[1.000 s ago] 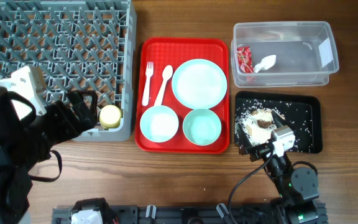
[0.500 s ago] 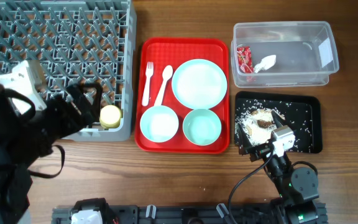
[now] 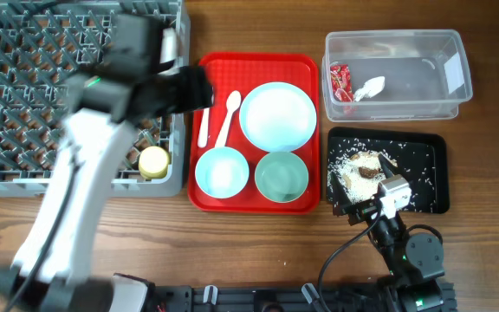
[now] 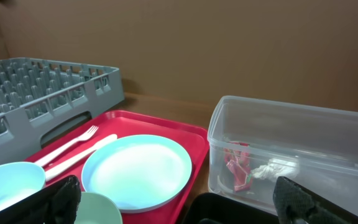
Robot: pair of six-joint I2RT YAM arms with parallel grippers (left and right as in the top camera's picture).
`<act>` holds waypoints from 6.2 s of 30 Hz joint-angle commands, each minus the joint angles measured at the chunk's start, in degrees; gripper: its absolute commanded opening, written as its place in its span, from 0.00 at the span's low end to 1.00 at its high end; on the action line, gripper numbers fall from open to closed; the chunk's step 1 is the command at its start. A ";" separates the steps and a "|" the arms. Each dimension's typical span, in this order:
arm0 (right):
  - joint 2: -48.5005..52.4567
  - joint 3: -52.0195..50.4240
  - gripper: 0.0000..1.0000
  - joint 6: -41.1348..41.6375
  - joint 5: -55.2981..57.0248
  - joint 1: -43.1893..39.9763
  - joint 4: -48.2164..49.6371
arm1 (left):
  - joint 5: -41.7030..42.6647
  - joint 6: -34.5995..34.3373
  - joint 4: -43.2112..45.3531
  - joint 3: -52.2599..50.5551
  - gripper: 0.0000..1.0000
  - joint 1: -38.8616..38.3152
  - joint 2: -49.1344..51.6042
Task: Sort waste into correct bins and load items into the dishwasher rack
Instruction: 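Reach the left gripper to the white spoon and grasp it, then place the white spoon into the dish rack with the left gripper, then grasp the white fork with the left gripper and lift toward rack, then carry the white fork over the rack and release it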
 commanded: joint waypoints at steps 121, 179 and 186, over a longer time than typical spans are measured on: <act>-0.87 -0.09 1.00 1.20 -0.90 -0.31 0.35 | -3.34 11.78 11.06 -1.77 0.53 1.57 18.84; -0.87 -0.09 1.00 1.20 -0.87 -0.31 0.35 | -23.23 12.17 14.78 -12.26 0.32 4.90 12.81; -0.87 -0.09 1.00 1.20 -0.87 -0.31 0.35 | -13.75 12.17 9.31 -7.67 0.69 2.23 6.82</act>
